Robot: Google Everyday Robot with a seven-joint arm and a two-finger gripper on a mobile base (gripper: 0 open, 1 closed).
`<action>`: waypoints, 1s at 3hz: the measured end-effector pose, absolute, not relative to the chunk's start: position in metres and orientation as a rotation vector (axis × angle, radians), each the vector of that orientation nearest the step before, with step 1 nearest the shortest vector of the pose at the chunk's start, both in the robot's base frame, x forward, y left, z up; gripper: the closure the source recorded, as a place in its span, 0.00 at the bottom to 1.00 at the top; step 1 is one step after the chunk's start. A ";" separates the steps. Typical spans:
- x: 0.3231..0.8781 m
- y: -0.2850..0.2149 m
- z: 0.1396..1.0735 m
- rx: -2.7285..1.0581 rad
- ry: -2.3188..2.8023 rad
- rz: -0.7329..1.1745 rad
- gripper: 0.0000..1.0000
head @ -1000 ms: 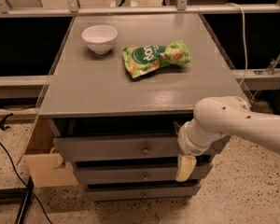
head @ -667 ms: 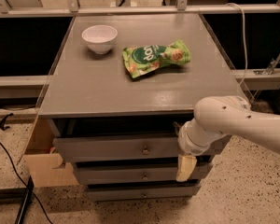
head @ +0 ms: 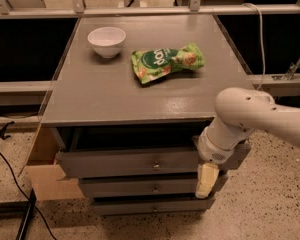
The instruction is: Open top drawer
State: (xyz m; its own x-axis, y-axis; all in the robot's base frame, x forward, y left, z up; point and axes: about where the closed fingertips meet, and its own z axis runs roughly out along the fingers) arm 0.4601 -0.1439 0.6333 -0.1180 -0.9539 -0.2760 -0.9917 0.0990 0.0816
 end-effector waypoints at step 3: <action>0.422 -0.167 0.668 -1.934 2.374 0.670 0.00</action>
Offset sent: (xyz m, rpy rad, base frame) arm -0.0331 -0.0292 0.0451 0.0395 0.2604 -0.0786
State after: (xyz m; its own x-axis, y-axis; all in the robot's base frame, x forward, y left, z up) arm 0.4223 -0.1671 0.6684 -0.2385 -0.9331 -0.2692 -0.9362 0.1473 0.3191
